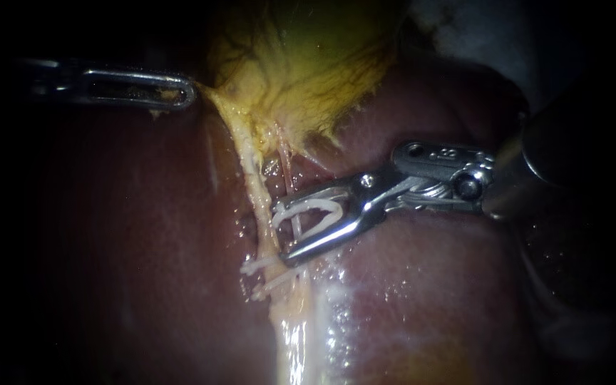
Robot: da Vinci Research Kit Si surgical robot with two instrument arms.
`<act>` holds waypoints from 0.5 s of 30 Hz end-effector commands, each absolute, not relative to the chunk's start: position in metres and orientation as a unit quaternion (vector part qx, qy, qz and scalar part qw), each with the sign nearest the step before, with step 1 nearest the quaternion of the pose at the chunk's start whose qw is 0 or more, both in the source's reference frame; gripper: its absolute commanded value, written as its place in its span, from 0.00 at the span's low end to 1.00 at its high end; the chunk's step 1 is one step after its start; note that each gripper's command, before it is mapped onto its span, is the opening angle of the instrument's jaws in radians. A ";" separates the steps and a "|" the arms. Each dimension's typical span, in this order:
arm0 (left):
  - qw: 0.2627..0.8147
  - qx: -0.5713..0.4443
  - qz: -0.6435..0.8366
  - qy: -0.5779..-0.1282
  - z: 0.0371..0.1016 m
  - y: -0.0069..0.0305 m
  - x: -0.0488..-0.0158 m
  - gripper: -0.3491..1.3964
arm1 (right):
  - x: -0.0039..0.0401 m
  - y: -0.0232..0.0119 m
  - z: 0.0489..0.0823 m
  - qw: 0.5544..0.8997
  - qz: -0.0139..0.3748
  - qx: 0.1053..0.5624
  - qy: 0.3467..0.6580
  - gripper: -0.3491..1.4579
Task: Clipping third clip left tube
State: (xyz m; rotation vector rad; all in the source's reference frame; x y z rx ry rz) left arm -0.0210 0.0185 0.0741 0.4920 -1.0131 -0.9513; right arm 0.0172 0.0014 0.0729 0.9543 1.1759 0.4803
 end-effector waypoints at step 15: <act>0.740 0.224 -0.433 -0.462 0.0742 0.0185 -0.0210 0.00 | 0.0169 -0.0004 0.0794 0.701 0.234 0.437 0.513 0.47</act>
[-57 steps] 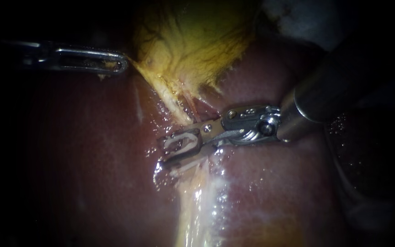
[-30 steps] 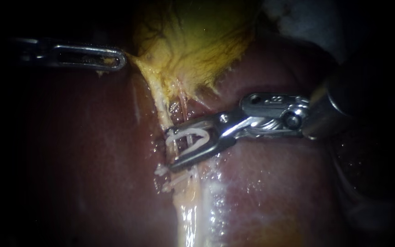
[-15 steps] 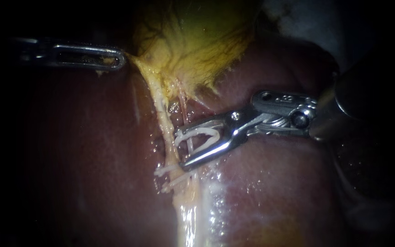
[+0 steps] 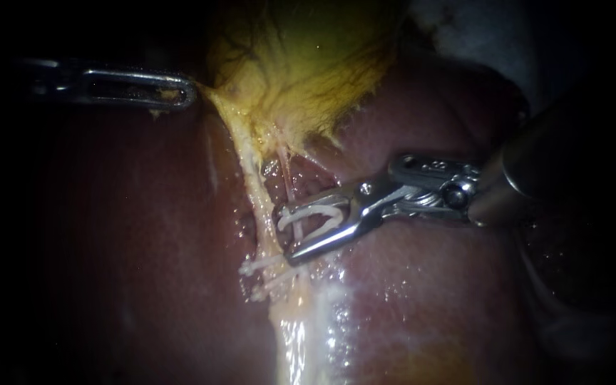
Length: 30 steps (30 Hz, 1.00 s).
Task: Clipping third clip left tube
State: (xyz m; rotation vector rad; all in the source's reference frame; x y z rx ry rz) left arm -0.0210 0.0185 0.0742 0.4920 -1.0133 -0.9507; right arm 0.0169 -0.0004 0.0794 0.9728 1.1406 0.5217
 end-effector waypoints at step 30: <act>0.741 0.224 -0.433 -0.462 0.0743 0.0185 -0.0210 0.00 | 0.0235 -0.0026 0.0805 0.570 0.292 0.500 0.583 0.48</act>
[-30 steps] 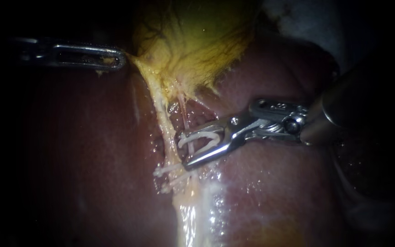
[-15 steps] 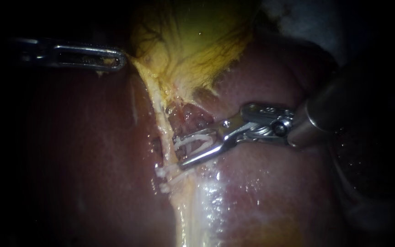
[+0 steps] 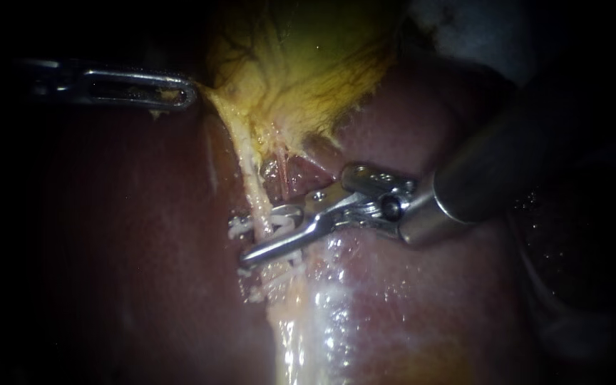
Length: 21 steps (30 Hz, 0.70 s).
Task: Clipping third clip left tube
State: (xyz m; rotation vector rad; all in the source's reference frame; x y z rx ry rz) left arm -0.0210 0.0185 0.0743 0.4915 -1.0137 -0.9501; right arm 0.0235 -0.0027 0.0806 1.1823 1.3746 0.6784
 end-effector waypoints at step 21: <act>0.741 0.224 -0.433 -0.462 0.0744 0.0186 -0.0210 0.00 | 0.0238 -0.0006 0.0772 0.552 0.360 0.481 0.578 0.29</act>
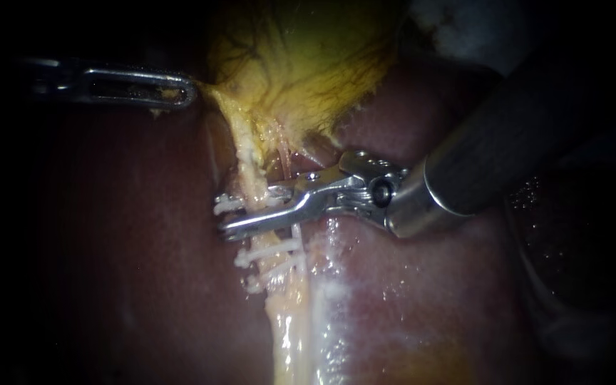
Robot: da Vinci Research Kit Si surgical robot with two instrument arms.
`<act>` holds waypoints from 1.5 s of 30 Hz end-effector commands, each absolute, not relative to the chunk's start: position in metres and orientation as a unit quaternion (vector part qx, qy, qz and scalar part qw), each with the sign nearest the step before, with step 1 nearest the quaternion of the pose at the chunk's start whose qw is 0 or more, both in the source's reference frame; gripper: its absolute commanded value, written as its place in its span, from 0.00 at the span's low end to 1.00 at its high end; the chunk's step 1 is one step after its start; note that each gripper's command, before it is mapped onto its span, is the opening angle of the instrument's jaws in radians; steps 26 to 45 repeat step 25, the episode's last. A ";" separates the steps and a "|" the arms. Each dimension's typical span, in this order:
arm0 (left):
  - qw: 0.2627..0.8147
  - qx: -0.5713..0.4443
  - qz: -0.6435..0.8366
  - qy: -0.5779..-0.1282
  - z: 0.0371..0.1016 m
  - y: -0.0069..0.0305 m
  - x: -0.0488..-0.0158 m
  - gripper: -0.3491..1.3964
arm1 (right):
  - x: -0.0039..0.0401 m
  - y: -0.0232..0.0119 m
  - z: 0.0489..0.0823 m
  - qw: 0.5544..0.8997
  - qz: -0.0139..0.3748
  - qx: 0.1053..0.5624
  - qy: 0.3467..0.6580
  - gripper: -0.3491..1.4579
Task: Clipping third clip left tube
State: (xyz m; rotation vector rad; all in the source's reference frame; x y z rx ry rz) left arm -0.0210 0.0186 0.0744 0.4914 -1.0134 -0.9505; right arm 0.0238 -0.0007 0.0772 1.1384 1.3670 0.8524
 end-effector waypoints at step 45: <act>0.741 0.224 -0.433 -0.462 0.0744 0.0186 -0.0210 0.00 | 0.0239 -0.0012 0.0772 0.548 0.364 0.503 0.560 0.00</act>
